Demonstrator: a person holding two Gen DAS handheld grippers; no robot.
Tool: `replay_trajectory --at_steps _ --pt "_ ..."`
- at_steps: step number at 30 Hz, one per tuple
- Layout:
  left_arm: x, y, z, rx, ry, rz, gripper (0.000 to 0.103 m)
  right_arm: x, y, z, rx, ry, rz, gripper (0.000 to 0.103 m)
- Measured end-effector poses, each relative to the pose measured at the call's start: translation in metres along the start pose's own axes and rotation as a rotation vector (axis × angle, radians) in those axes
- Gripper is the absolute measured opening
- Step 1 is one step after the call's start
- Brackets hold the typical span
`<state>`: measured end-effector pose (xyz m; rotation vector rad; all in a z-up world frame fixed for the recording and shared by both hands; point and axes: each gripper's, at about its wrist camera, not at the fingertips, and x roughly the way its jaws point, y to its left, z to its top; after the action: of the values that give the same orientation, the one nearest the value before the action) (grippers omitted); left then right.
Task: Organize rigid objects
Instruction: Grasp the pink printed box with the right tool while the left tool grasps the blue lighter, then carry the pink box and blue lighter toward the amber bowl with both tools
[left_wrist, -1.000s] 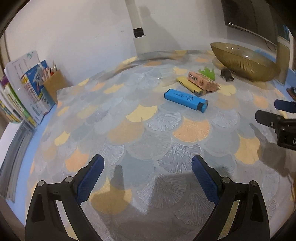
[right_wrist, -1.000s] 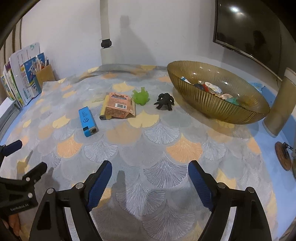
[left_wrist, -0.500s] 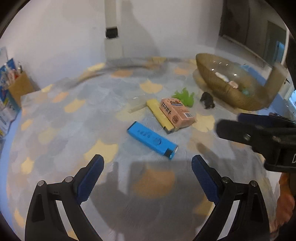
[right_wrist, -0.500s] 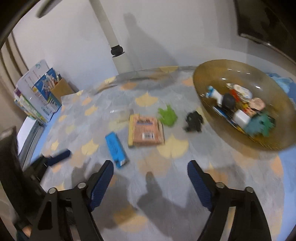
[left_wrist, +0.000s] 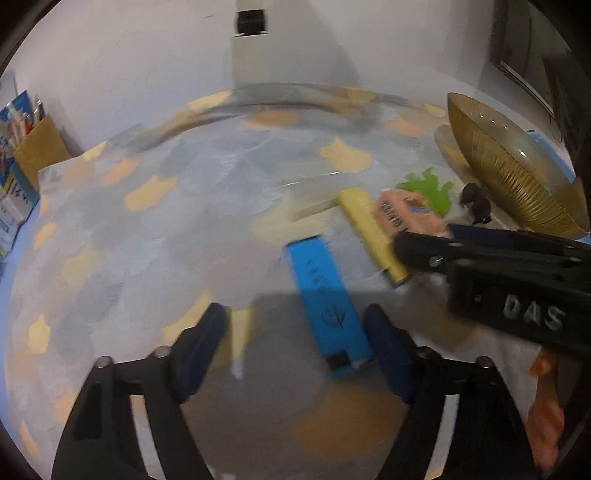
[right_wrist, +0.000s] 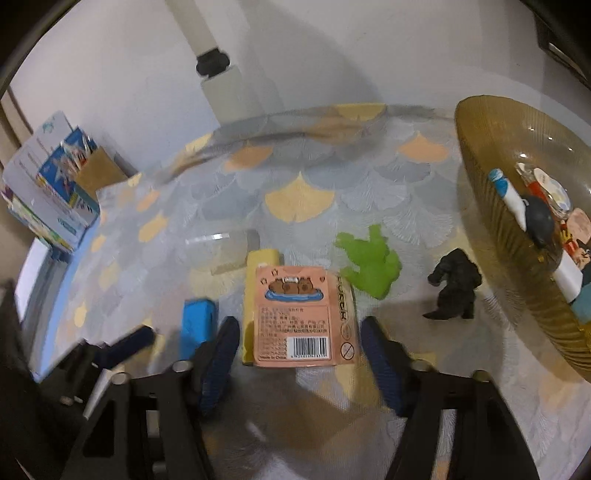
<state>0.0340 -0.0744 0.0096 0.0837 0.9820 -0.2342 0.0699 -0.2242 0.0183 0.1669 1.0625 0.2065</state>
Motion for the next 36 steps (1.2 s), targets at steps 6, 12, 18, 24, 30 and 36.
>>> replay_trajectory --at_steps 6,12,18,24,30,36 --pt "-0.004 0.023 -0.001 -0.019 0.006 -0.067 0.069 -0.007 -0.018 -0.005 0.066 -0.032 0.013 0.040" --pt "0.008 -0.004 0.012 0.078 -0.011 -0.045 0.066 -0.003 -0.006 -0.003 -0.027 -0.019 -0.059 0.042" --pt "0.000 -0.007 0.008 0.099 -0.031 -0.086 0.021 -0.009 -0.006 -0.010 -0.042 -0.015 -0.036 0.040" --pt "-0.028 0.001 -0.028 0.047 -0.016 -0.177 0.021 -0.045 -0.004 -0.050 -0.016 -0.022 -0.007 0.040" --pt "-0.060 -0.005 -0.072 0.049 -0.014 -0.217 0.021 -0.081 0.005 -0.113 -0.096 -0.012 -0.042 0.040" --pt "-0.071 -0.016 -0.095 0.080 -0.011 -0.214 0.021 -0.090 0.011 -0.141 -0.125 -0.003 -0.040 0.040"
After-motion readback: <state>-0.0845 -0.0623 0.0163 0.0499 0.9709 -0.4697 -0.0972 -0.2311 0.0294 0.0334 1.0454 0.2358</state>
